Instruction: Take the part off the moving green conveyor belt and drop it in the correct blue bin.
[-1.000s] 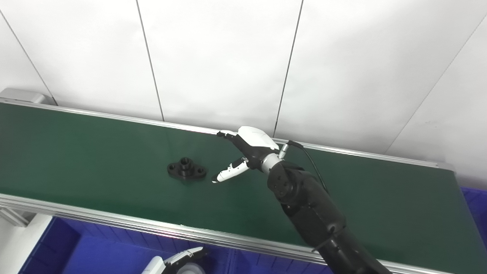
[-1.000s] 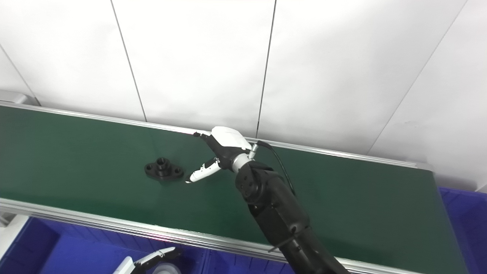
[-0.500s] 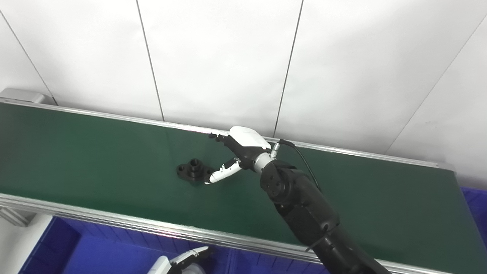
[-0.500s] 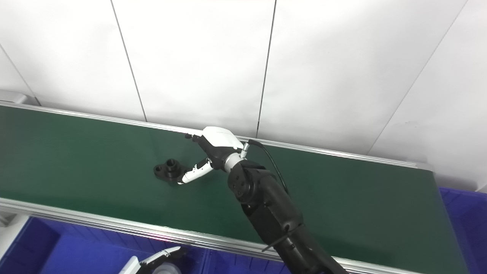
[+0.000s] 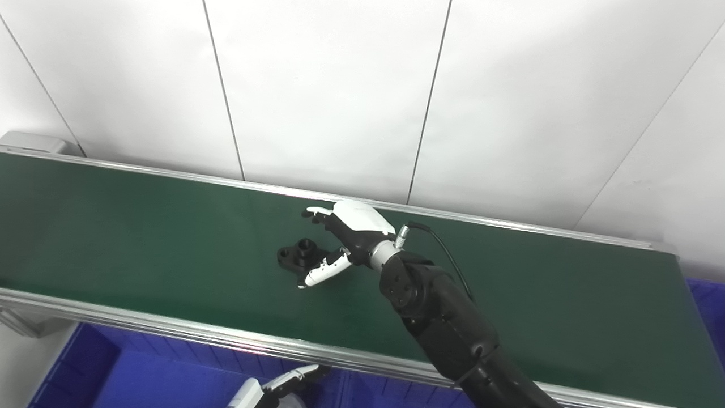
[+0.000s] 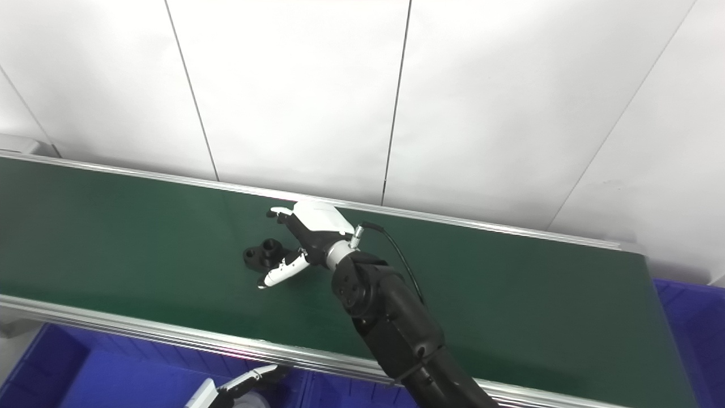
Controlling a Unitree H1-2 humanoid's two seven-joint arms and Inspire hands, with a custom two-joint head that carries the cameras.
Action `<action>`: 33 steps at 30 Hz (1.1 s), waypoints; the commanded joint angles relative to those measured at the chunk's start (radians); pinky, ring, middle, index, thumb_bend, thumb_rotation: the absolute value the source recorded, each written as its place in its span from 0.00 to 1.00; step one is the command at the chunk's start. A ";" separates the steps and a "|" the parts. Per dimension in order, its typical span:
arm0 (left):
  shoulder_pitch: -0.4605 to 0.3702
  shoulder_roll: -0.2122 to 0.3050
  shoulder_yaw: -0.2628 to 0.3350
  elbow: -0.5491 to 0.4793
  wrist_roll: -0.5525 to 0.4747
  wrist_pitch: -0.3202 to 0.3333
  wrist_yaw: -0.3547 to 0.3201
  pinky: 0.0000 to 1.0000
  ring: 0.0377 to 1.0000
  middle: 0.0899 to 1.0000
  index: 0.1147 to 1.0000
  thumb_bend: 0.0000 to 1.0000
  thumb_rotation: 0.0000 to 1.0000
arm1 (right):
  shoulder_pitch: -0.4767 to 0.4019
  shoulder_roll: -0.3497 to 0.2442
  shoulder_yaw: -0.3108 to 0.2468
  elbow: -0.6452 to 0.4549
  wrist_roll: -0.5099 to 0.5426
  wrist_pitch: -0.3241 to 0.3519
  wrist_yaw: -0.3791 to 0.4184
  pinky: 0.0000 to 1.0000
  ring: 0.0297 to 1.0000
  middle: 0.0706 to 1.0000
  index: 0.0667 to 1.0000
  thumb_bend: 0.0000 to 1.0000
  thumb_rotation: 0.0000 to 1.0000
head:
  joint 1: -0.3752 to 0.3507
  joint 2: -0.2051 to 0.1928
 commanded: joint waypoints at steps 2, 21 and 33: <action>0.003 0.004 0.019 -0.032 0.013 -0.013 0.002 0.72 0.77 0.80 0.80 0.76 0.69 | -0.017 0.009 0.013 -0.003 -0.006 -0.056 -0.039 0.72 0.81 0.85 0.89 0.83 0.34 | 0.001 0.003; 0.017 0.003 0.045 -0.054 0.049 -0.013 0.006 0.73 0.77 0.79 0.79 0.75 0.70 | 0.035 -0.063 0.046 -0.009 -0.019 -0.034 -0.021 0.75 0.82 0.85 0.89 0.81 0.27 | -0.012 0.026; 0.029 0.005 0.068 -0.072 0.052 -0.013 -0.012 0.73 0.77 0.79 0.78 0.75 0.69 | 0.063 -0.136 0.047 -0.043 -0.039 -0.042 -0.029 0.71 0.79 0.83 0.87 0.79 0.23 | -0.024 0.046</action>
